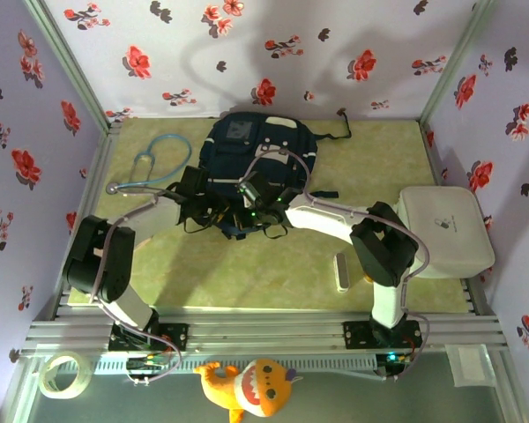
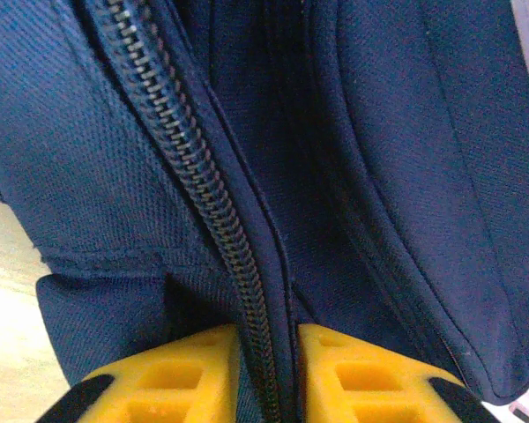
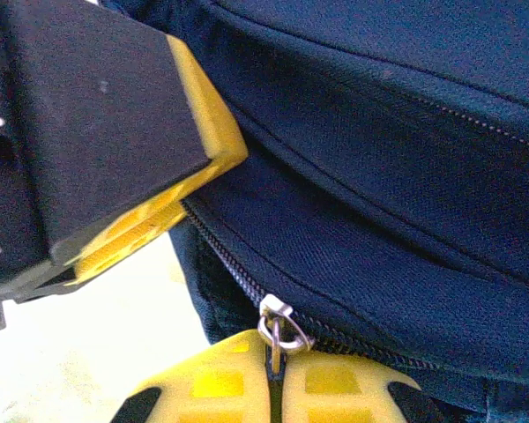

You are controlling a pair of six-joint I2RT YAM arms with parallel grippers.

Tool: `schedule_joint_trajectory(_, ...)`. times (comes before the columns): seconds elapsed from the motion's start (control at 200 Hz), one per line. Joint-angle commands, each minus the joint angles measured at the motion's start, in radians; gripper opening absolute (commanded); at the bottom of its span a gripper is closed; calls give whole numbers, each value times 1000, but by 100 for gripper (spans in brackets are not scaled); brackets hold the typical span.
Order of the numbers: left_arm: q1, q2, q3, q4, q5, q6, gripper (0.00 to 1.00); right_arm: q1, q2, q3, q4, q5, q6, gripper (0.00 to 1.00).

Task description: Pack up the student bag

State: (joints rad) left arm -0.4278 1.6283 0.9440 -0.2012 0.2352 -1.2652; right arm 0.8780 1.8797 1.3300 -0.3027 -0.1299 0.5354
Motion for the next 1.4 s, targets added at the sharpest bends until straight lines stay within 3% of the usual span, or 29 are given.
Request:
schedule_joint_trajectory(0.0, -10, 13, 44, -4, 3, 35, 16, 9, -66, -35, -9, 77, 35, 0)
schedule_joint_trajectory(0.155, 1, -19, 53, -39, -22, 65, 5, -5, -160, -115, -40, 188, 84, 0)
schedule_joint_trajectory(0.355, 23, -59, 64, -90, -38, 117, 0, -66, -279, -248, -85, 334, 173, 0)
schedule_joint_trajectory(0.75, 37, -100, 63, -134, -37, 160, 0, -184, -308, -279, -47, 300, 161, 0)
schedule_joint_trajectory(0.895, 35, -149, 70, -134, -24, 266, 17, -189, -298, -256, 17, 186, 72, 0)
schedule_joint_trajectory(1.12, -13, -238, 109, -157, 24, 591, 46, -189, -286, -225, 86, 4, -12, 0)
schedule_joint_trajectory(1.395, -89, -177, 201, -170, 116, 868, 51, -189, -279, -225, 123, -52, 2, 0)
